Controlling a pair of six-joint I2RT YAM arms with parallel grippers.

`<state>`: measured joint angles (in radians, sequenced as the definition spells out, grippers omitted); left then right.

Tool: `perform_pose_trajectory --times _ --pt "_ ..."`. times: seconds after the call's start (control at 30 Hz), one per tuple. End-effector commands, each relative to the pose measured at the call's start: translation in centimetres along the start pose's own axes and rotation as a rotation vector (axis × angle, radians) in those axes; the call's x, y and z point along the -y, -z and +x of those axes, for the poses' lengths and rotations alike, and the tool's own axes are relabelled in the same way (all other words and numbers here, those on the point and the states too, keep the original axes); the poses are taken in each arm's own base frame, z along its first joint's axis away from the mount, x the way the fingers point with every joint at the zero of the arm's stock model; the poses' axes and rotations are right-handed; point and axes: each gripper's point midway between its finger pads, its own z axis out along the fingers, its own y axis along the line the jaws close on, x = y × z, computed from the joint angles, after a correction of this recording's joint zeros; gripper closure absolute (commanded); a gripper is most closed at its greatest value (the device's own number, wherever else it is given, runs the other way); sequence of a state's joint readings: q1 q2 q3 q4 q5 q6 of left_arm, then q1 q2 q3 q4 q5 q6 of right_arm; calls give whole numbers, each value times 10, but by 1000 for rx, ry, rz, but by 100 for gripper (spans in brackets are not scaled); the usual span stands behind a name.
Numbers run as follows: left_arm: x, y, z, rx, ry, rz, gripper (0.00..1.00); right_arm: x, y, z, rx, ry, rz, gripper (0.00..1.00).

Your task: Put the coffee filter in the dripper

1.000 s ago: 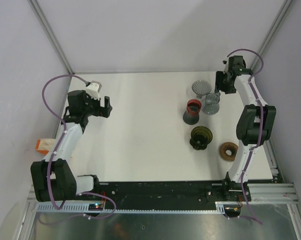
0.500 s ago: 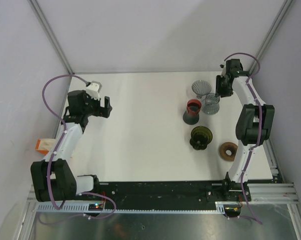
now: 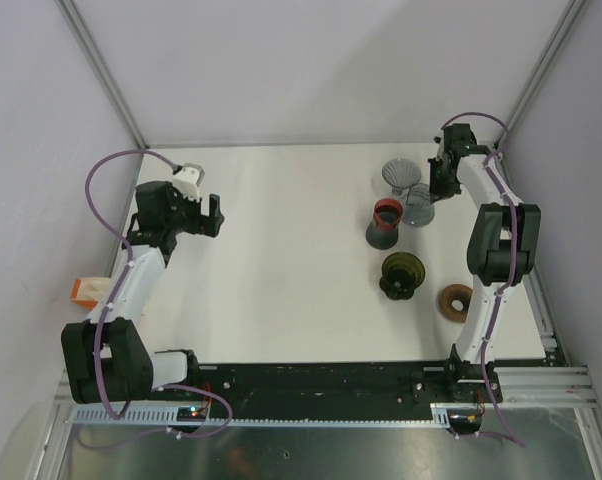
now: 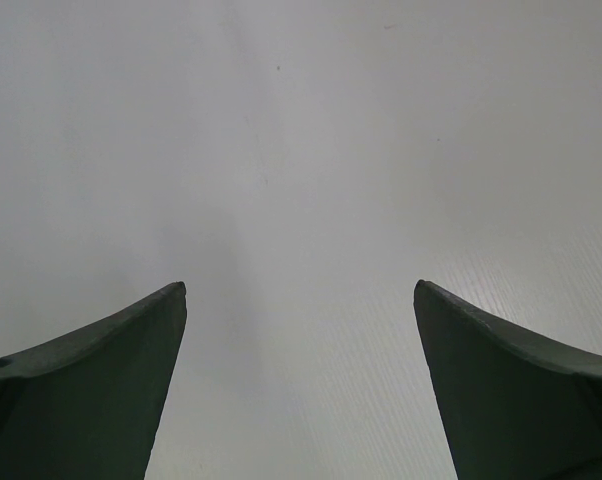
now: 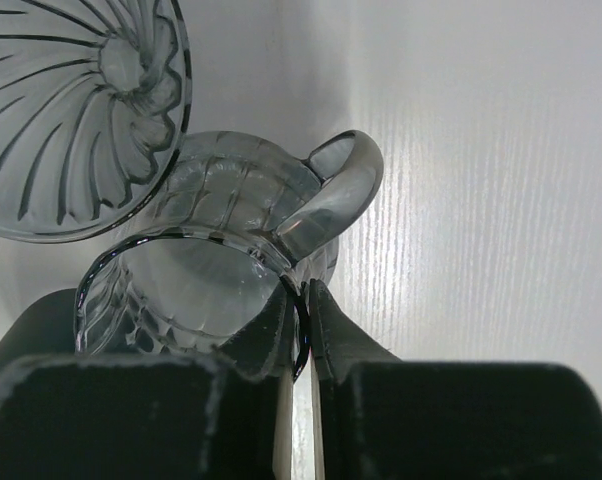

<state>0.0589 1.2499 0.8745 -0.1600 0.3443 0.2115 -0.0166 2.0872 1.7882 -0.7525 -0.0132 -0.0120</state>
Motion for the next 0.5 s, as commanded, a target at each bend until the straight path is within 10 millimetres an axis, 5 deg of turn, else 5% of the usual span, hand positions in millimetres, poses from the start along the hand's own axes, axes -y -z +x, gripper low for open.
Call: perform_pose_trajectory --times 0.0,0.2,0.33,0.47 --pt "-2 8 -26 59 -46 -12 0 9 18 -28 93 -19 62 99" --pt "-2 9 -26 57 -50 -13 0 21 59 -60 224 -65 106 100" --pt "-3 11 -27 57 -57 -18 0 19 104 -85 347 -74 114 100" --pt "-5 12 -30 61 -64 -28 0 -3 163 -109 499 -56 87 100"
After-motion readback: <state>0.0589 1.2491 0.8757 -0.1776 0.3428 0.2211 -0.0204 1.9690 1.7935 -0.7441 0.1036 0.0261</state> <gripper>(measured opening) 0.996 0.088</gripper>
